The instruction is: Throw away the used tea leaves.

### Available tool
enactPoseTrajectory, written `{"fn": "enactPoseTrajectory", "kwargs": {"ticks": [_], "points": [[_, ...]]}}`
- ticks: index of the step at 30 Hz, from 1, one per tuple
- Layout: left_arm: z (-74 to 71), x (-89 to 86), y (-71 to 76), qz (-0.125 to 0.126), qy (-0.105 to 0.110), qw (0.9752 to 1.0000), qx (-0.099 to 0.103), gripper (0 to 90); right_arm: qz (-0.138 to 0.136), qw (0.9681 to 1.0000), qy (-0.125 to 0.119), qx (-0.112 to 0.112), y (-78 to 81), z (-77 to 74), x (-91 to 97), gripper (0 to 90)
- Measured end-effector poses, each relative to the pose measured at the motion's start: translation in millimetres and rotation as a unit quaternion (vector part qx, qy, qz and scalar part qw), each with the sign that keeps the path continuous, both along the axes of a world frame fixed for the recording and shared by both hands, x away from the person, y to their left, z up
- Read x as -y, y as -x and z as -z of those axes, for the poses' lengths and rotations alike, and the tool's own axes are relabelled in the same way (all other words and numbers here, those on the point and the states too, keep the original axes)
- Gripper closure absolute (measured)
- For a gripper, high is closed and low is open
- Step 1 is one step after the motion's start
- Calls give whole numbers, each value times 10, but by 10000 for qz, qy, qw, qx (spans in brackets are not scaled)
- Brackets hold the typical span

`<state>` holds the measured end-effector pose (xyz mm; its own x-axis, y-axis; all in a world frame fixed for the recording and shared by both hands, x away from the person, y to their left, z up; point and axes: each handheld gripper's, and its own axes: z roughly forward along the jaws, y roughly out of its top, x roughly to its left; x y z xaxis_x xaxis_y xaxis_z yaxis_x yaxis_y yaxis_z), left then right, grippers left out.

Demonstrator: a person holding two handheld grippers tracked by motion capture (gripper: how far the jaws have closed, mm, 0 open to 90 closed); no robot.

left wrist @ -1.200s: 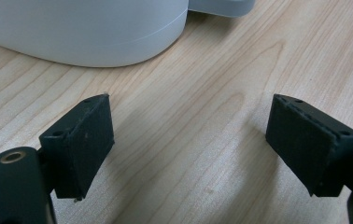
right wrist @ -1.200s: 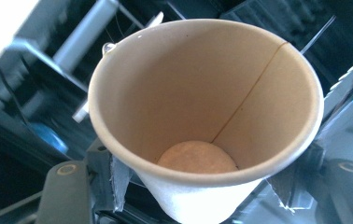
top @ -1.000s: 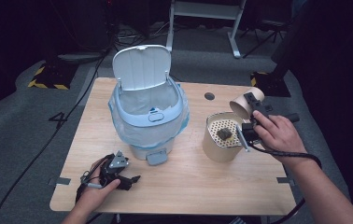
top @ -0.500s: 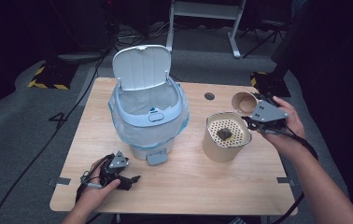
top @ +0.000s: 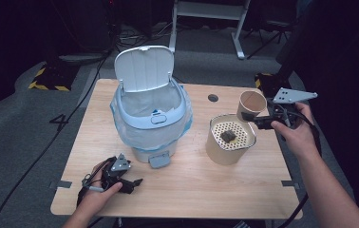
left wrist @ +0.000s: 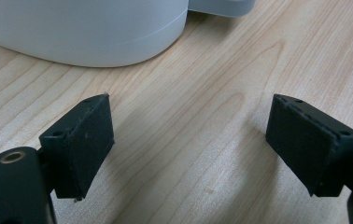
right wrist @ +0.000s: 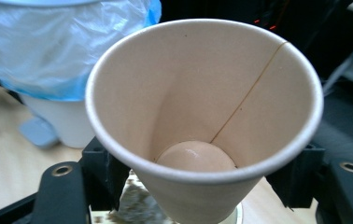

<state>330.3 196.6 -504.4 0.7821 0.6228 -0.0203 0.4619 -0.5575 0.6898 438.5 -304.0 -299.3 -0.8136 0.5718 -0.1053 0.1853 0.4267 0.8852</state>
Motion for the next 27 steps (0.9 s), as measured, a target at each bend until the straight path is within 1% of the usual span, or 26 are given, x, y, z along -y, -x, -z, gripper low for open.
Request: {"fn": "enactPoseTrajectory", "kwargs": {"ticks": [2,3,5,8,13,17,19,27], "points": [[0,0,0,-1,0,10000,-1,155,-29,9999,-90,-122,-26,11,31,316],[0,0,0,1,0,10000,-1,155,-88,9996,-170,-219,-47,19,55,315],[0,0,0,0,1,10000,-1,155,-193,9989,-291,-327,-75,37,89,314],[0,0,0,-1,0,10000,0,155,-339,9974,-403,-495,-110,70,123,313],[0,0,0,-1,0,10000,1,155,-445,9959,-362,-706,-169,149,157,312],[0,0,0,-2,0,10000,0,155,-379,9962,-311,-718,-200,211,171,311],[0,0,0,-3,2,10000,-1,155,-339,9966,-220,-718,-205,234,171,311],[0,-1,-1,-1,3,10000,-1,154,-417,9971,-58,-642,-187,238,128,310]]}}
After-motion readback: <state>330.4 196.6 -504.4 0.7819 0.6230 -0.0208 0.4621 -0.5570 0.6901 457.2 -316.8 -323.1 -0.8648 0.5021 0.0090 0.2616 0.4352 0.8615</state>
